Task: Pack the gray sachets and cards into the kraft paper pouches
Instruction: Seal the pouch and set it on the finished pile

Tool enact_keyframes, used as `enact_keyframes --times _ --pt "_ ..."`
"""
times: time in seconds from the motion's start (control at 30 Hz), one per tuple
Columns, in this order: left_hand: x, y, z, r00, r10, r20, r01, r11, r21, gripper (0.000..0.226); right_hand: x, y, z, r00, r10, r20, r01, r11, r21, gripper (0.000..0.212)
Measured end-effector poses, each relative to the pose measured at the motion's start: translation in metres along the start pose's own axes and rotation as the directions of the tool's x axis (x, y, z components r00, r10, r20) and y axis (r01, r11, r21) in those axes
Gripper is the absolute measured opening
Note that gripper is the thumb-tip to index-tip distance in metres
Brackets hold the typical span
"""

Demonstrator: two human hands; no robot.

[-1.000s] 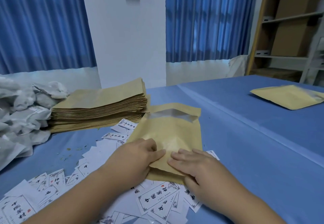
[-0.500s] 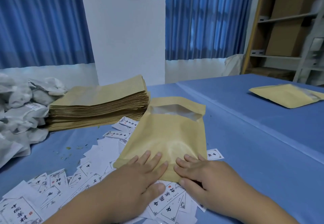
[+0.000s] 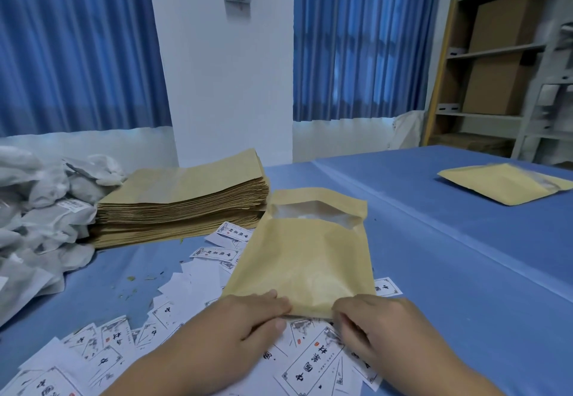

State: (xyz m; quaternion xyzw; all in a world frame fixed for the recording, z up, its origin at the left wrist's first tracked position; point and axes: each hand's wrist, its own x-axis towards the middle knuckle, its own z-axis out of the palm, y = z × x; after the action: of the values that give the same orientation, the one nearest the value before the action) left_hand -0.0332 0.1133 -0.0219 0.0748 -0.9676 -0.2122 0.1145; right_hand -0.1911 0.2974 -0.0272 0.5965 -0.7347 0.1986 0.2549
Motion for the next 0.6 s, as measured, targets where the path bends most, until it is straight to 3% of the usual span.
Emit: enact_keyframes --times 0.07,0.27,0.33,0.43,0.5,0.6 --pt "-0.002 0.001 -0.003 0.992 0.023 -0.125 -0.011 0.996 0.092 0.036 -0.001 0.001 -0.001 0.996 0.086 -0.035 -0.085 0.996 0.026 0.01" --pt "-0.009 -0.002 -0.016 0.949 0.127 -0.29 -0.016 0.934 0.357 0.025 -0.003 0.01 -0.005 0.96 0.229 -0.16 -0.213 0.971 0.112 0.011" --pt "-0.008 -0.004 -0.021 0.909 0.178 -0.378 -0.005 0.909 0.416 0.027 -0.004 0.01 -0.007 0.957 0.215 -0.193 -0.195 0.974 0.118 0.01" --pt "-0.007 -0.006 -0.023 0.854 0.262 -0.45 -0.021 0.88 0.474 0.007 -0.004 0.012 -0.01 0.953 0.178 -0.244 -0.147 0.979 0.138 0.02" --pt "-0.006 -0.008 -0.021 0.826 0.284 -0.487 -0.013 0.873 0.487 0.015 -0.005 0.013 -0.012 0.958 0.129 -0.254 -0.099 0.987 0.126 0.02" --pt "-0.005 -0.008 -0.019 0.794 0.272 -0.543 0.02 0.881 0.472 0.027 -0.005 0.016 -0.01 0.989 0.037 -0.142 -0.021 0.993 0.113 0.022"
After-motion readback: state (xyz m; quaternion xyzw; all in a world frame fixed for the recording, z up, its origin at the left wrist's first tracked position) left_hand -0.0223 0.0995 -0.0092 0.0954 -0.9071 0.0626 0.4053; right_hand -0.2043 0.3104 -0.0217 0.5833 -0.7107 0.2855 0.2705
